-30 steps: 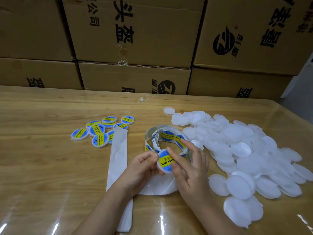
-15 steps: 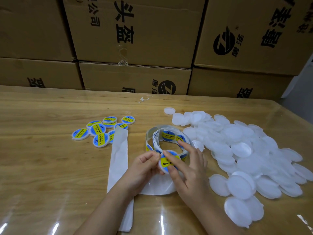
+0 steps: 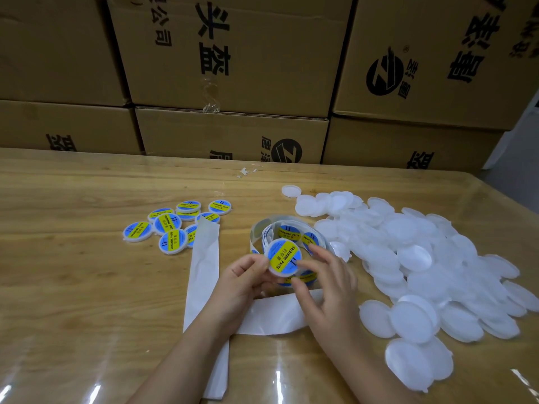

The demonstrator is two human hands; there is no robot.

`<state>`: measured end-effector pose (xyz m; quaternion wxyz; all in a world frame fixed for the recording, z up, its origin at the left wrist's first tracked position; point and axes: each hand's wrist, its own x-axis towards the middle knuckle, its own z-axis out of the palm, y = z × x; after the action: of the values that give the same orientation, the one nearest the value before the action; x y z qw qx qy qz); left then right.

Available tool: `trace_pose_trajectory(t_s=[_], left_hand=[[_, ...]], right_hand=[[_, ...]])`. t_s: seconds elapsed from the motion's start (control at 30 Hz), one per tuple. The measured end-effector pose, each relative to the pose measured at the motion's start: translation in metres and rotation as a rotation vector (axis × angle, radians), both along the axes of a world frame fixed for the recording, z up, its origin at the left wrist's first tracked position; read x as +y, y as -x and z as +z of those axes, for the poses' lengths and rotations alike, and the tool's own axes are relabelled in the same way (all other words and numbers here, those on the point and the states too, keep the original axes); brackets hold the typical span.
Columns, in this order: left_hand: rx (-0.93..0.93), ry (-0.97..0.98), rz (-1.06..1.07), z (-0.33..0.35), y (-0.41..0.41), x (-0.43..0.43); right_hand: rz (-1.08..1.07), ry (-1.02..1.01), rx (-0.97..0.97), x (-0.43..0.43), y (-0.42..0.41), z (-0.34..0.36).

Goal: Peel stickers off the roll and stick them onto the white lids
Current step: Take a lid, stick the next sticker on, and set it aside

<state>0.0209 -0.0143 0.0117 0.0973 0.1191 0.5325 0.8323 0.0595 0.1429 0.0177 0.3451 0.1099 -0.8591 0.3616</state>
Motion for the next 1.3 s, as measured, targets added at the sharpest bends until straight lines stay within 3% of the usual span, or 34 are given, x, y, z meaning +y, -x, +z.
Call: trace_pose_trajectory(t_s=[0.1, 0.27, 0.8, 1.03, 1.3], left_hand=[[0.004, 0.009, -0.016, -0.006, 0.001, 0.002], [0.043, 0.042, -0.066, -0.011, 0.002, 0.003], [0.134, 0.135, -0.058, -0.003, -0.003, 0.007], [0.149, 0.235, 0.094, -0.002, -0.005, 0.013], [0.301, 0.43, 0.314, -0.008, -0.011, 0.021]], right_hand=[[-0.029, 0.086, -0.061, -0.001, 0.001, 0.0], [-0.037, 0.009, 0.009, -0.006, -0.001, 0.002], [0.05, 0.105, 0.028, -0.003, -0.002, -0.009], [0.033, -0.022, 0.055, -0.009, 0.0, -0.009], [0.063, -0.136, 0.055, -0.009, -0.001, -0.004]])
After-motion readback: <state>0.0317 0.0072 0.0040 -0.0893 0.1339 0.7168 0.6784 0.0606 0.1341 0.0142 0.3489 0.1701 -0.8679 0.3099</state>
